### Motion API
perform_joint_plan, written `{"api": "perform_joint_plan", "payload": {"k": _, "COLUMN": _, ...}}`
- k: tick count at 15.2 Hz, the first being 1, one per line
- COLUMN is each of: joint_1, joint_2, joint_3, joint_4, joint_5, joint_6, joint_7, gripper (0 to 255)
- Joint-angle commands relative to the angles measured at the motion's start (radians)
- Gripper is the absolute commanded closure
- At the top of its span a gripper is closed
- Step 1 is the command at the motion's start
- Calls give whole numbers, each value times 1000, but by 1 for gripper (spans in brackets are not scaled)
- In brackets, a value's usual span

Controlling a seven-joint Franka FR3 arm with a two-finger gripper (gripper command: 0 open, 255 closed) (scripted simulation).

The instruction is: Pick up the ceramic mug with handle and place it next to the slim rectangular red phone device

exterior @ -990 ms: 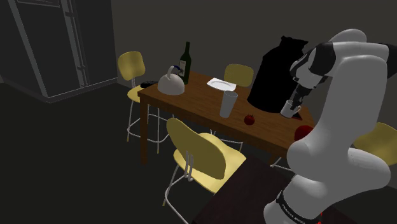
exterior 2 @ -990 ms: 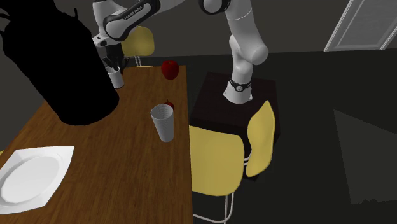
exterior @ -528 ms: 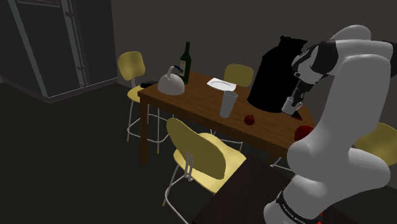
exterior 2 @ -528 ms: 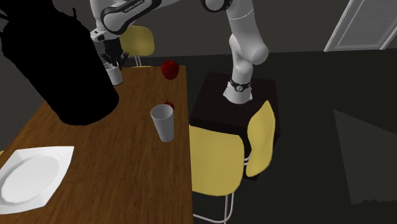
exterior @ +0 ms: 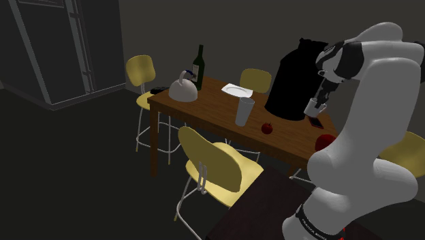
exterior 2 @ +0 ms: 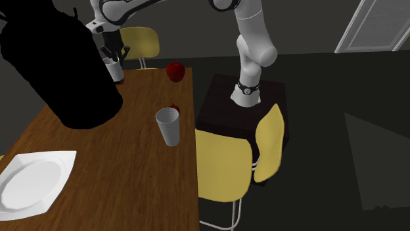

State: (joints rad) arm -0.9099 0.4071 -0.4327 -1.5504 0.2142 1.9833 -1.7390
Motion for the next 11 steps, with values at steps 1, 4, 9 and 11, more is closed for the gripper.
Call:
{"api": "perform_joint_plan", "payload": {"k": 1, "joint_1": 3, "joint_2": -13, "joint_3": 0, "joint_4": 20, "joint_5": -4, "joint_6": -22, "joint_7": 2, "gripper": 255}}
{"api": "perform_joint_plan", "payload": {"k": 4, "joint_1": 2, "joint_2": -19, "joint_3": -3, "joint_4": 52, "joint_5": -8, "joint_6": -59, "joint_7": 6, "gripper": 255}}
{"api": "perform_joint_plan", "payload": {"k": 9, "joint_1": -3, "joint_2": -24, "joint_3": -6, "joint_4": 113, "joint_5": -13, "joint_6": -124, "joint_7": 13, "gripper": 255}}
{"api": "perform_joint_plan", "payload": {"k": 11, "joint_1": -5, "joint_2": -24, "joint_3": -7, "joint_4": 140, "joint_5": -13, "joint_6": -150, "joint_7": 15, "gripper": 255}}
